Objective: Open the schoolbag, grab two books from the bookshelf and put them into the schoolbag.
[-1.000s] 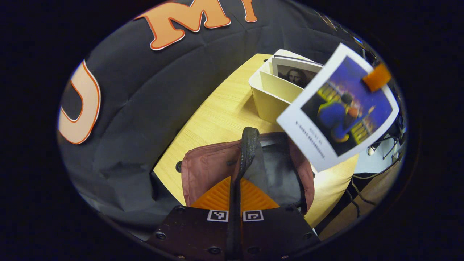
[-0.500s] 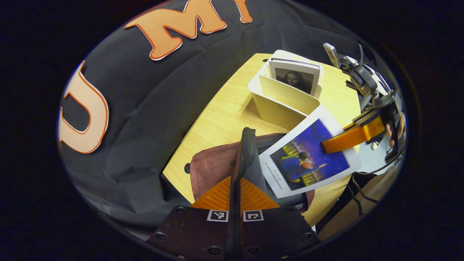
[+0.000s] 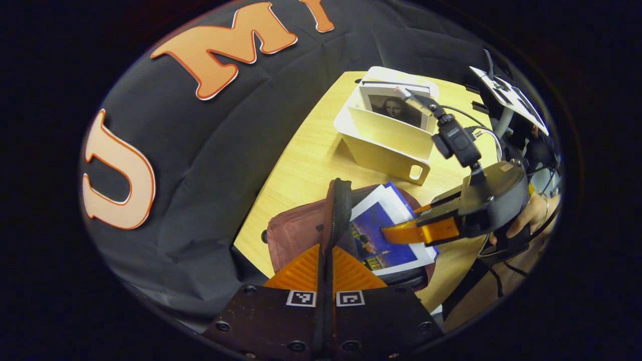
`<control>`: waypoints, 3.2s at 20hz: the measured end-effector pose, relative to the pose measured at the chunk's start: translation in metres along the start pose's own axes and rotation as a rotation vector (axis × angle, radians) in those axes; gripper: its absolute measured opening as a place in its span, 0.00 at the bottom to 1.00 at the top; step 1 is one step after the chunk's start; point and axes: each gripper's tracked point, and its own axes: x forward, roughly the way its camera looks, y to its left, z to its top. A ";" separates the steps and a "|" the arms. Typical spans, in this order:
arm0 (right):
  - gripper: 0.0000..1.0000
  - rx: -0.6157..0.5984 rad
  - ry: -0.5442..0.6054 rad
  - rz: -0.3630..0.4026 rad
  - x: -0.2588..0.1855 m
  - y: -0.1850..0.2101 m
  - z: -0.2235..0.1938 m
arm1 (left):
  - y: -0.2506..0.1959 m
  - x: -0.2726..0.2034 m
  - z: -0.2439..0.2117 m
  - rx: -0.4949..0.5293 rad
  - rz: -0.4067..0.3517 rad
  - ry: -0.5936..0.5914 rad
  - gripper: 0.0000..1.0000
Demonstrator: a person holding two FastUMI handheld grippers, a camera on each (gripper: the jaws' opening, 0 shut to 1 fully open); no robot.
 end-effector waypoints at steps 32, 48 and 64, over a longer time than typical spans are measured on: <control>0.98 -0.665 -0.129 -0.556 -0.243 -0.108 0.149 | -0.013 0.037 -0.021 -0.087 -0.079 -0.010 0.01; 0.99 -0.706 0.162 -0.667 -0.128 -0.117 0.264 | -0.013 0.042 -0.041 -0.140 -0.087 0.048 0.01; 0.32 -0.658 0.244 -0.708 -0.121 -0.123 0.256 | -0.014 0.044 -0.047 -0.154 -0.098 0.069 0.01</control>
